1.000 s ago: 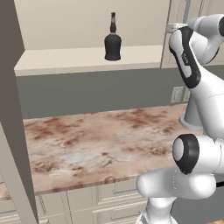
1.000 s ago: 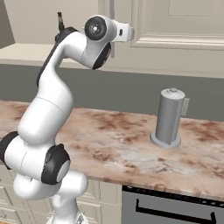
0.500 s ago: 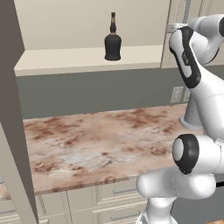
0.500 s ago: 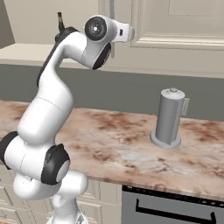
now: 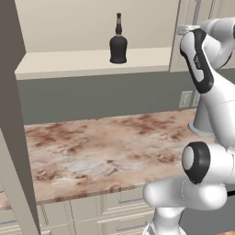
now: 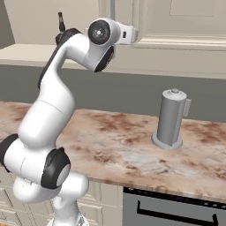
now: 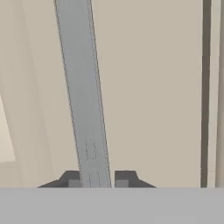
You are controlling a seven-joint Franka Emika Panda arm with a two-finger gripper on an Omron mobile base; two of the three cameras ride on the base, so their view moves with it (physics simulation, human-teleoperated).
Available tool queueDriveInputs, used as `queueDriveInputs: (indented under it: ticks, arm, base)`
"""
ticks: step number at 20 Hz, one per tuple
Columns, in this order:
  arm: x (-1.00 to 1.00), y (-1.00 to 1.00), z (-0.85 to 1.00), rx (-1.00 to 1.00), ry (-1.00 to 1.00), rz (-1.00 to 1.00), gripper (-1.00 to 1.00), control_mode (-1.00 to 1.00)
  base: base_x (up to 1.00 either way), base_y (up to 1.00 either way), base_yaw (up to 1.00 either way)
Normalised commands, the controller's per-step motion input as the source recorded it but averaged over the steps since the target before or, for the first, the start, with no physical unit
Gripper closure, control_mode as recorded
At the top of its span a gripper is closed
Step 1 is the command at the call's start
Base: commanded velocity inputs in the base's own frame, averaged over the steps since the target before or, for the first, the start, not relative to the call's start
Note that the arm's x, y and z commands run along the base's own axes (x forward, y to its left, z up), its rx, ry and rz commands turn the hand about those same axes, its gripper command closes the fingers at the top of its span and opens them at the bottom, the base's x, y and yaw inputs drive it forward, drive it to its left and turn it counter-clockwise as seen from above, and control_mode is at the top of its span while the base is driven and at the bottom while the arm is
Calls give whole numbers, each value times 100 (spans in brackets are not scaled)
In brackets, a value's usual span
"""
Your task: Open the cabinet directly in front. Then move the liquor and the mug to the dining counter with the jar on it.
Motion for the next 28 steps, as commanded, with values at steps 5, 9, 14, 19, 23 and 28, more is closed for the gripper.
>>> queueDriveInputs:
  ticks: [5,9,14,19,23,28]
  arm:
    - [-25,-57,17,7,-8,0,100,-100]
    - [0,0,0,0,0,0,100,-100]
    - [-23,-49,4,2,-1,0,100,-100]
    - [-41,-91,7,6,-2,-3,100,-100]
    - [-45,-100,5,7,-3,-3,100,-100]
    - [-50,-100,8,9,-6,-4,100,-100]
  base:
    - [0,0,0]
    - [0,0,0]
    - [0,0,0]
    - [0,0,0]
    - [0,0,0]
    - [0,0,0]
